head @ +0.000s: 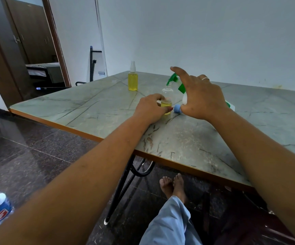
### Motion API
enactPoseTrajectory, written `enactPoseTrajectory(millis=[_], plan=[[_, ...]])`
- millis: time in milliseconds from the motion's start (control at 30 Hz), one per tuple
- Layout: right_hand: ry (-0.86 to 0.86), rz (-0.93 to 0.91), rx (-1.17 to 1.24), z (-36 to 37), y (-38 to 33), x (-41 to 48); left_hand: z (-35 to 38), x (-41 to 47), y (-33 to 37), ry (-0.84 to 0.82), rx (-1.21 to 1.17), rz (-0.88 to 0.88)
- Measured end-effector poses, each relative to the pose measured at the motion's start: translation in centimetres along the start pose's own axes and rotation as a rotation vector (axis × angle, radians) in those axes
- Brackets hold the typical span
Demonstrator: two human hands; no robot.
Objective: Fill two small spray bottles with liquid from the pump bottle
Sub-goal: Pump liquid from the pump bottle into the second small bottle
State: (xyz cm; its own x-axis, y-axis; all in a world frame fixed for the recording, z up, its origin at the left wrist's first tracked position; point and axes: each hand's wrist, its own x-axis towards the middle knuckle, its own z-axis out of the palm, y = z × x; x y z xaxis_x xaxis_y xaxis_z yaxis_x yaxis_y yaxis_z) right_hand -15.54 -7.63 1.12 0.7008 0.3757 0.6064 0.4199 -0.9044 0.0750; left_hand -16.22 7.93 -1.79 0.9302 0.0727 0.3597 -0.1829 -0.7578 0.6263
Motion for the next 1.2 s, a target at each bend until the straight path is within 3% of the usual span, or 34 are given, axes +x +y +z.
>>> enactPoseTrajectory(millis=[1200], plan=[[-0.028,0.016,0.076,0.02,0.12,0.17,0.21,0.30,-0.13,-0.048,-0.093,-0.028]])
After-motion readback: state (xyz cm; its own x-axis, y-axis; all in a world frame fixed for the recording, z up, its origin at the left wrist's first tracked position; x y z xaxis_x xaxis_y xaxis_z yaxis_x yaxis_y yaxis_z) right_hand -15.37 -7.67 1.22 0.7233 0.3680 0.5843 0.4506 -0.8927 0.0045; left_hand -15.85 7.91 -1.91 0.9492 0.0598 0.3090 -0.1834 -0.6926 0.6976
